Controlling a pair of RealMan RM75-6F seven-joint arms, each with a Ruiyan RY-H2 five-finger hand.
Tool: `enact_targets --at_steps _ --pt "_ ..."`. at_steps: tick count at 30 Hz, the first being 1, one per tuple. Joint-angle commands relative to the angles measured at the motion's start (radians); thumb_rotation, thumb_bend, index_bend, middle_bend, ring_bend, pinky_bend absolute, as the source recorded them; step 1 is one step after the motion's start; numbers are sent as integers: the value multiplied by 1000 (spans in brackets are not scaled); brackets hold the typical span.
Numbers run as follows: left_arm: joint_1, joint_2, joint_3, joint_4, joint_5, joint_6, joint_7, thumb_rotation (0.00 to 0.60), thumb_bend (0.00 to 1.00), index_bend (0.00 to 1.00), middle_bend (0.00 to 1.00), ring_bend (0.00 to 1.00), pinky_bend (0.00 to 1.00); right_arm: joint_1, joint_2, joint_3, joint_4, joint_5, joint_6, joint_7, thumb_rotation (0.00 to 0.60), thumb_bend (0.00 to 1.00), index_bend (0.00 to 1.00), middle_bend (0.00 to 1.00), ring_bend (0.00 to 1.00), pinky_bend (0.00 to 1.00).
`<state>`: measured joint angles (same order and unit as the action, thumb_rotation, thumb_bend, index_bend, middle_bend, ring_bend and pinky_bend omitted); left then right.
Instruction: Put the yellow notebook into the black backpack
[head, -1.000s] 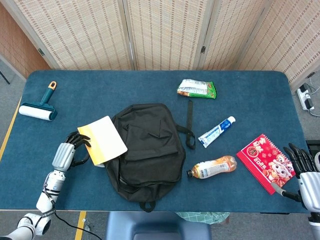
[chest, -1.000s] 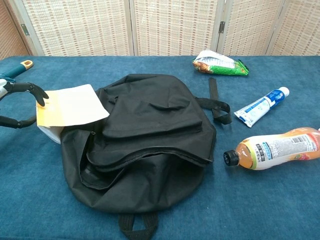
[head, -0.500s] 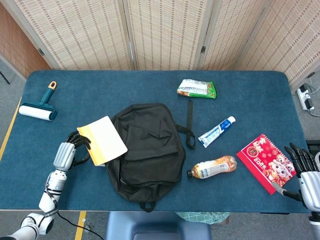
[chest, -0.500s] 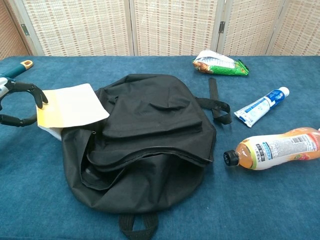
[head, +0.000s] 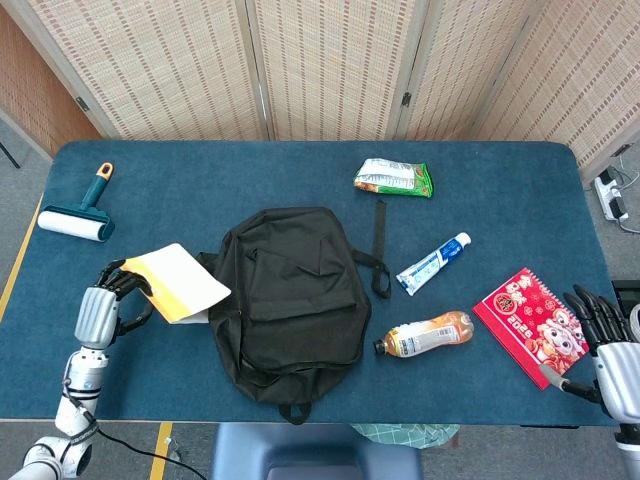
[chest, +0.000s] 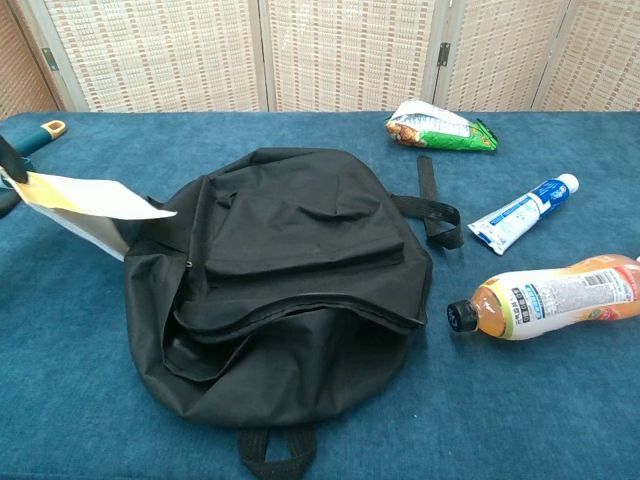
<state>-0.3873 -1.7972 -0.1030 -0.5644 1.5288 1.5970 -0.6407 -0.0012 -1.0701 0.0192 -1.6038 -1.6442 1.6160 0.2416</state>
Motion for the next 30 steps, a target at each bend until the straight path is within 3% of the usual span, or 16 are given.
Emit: enact_targets --at_steps 1,8,15,23,30 --pt "19 31 -6 -21 2 39 24 600 502 703 563 437 234 9 1 -5 -8 -14 -11 -10 600 92 0 52 57 43" --pt "41 72 -9 -50 28 153 110 600 503 717 604 472 256 54 -4 -21 -38 -60 -71 -24 600 97 0 59 69 43" --pt "36 102 -2 -95 74 244 176 600 502 728 624 487 261 142 -6 -21 -115 -107 -185 -84 600 187 27 77 77 43" --pt "18 144 18 -194 138 297 256 600 501 729 624 487 261 327 -40 20 -231 -74 -459 -176 600 187 161 107 86 43" --pt "12 178 34 -266 173 301 316 600 500 729 624 487 260 459 -162 59 -221 23 -648 -242 600 185 195 126 105 43"
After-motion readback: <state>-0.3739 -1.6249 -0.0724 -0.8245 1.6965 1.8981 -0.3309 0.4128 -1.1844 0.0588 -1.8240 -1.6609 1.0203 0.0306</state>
